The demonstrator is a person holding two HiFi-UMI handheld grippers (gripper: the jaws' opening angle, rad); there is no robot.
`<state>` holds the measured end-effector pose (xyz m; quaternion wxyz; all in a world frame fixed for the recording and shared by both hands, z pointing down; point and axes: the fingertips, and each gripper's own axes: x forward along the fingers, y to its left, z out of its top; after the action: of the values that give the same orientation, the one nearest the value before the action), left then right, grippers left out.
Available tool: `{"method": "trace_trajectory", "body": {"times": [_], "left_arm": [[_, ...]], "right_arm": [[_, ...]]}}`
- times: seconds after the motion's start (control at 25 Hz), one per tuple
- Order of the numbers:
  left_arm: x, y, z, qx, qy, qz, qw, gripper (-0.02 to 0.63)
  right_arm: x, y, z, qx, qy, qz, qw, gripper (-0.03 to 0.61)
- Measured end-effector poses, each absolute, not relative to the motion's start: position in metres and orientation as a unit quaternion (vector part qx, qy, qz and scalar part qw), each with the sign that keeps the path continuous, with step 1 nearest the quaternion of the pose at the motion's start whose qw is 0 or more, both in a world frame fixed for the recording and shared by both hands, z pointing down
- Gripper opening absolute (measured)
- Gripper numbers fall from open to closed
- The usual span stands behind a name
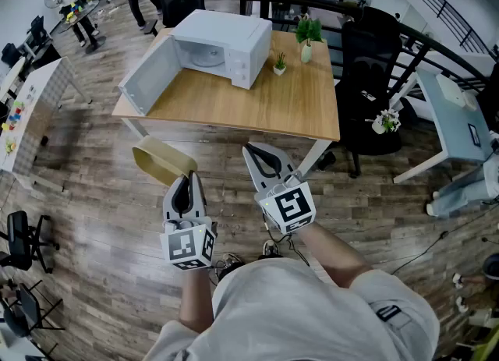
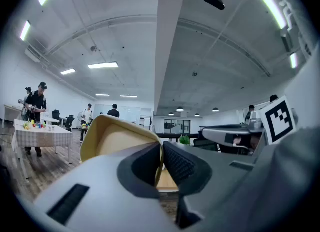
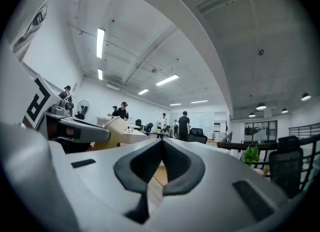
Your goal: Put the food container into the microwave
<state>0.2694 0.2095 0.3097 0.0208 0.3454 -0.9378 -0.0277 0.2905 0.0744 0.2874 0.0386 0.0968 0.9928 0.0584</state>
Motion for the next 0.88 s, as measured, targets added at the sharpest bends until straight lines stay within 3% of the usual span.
{"method": "trace_trajectory", "body": {"times": [0.88], "left_arm": [[0.260,0.267,0.348,0.390,-0.919,-0.018,0.056,0.032]], "right_arm": [[0.262,0.150,0.321,0.105,0.993,0.051,0.010,0.005]]}}
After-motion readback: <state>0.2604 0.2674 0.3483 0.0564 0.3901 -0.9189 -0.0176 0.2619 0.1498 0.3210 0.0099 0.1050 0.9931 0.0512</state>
